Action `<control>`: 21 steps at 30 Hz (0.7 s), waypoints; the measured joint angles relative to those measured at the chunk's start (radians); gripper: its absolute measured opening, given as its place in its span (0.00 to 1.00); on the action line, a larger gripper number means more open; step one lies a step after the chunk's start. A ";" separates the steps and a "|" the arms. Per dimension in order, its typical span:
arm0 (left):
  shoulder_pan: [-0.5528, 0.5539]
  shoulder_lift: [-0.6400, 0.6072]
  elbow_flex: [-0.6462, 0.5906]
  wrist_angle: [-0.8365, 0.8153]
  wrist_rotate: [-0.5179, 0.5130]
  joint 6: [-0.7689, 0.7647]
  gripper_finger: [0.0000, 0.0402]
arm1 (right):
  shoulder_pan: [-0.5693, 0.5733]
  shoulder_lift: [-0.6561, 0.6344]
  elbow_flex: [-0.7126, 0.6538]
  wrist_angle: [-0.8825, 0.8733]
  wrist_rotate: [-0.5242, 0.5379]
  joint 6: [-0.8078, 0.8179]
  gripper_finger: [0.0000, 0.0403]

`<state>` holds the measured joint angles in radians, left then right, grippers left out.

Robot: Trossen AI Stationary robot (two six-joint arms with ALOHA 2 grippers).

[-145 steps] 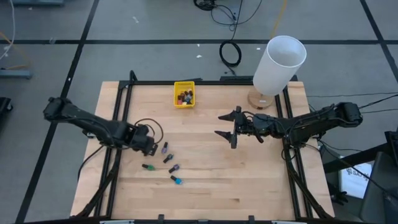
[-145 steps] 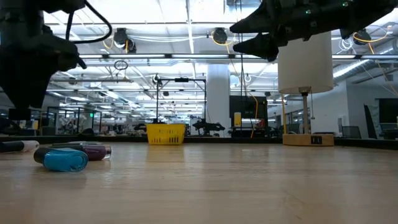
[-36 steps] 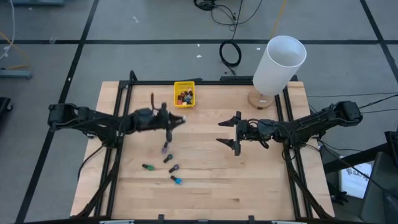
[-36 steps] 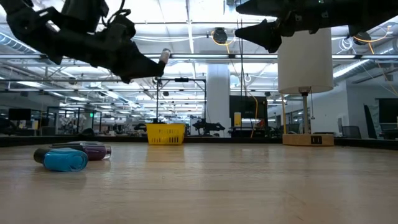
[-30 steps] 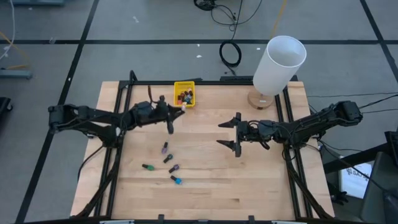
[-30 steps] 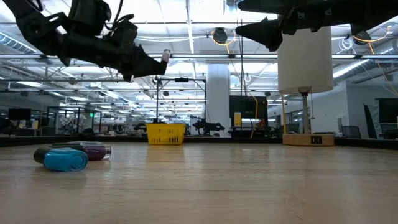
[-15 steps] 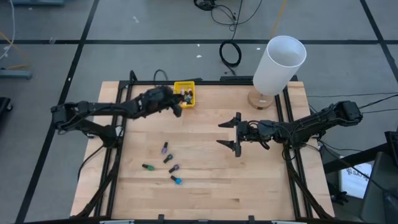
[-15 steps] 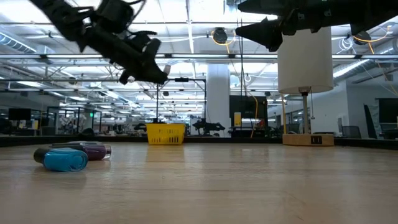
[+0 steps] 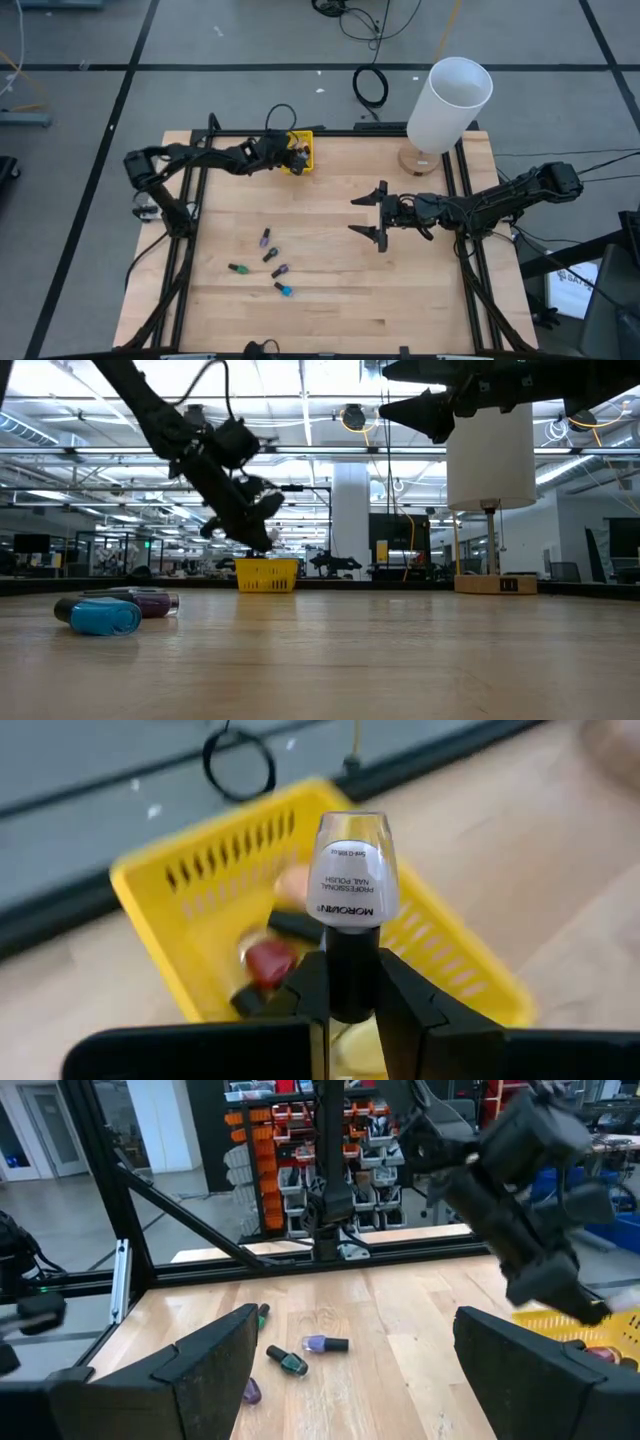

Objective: Pick & Place Nail Polish
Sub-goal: Put the gray nail polish bottle into the yellow bin

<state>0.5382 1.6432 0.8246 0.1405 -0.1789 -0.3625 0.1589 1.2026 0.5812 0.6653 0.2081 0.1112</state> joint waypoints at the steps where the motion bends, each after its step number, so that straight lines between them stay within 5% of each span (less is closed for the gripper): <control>1: 0.004 0.019 0.000 0.005 0.003 -0.010 0.09 | 0.000 0.000 0.000 -0.003 0.000 0.000 0.79; 21: 0.013 0.085 0.000 0.053 0.006 -0.033 0.13 | 0.000 0.000 0.000 -0.004 0.000 0.000 0.79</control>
<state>0.5514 1.7279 0.8249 0.1930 -0.1734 -0.3952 0.1589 1.2026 0.5812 0.6613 0.2081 0.1116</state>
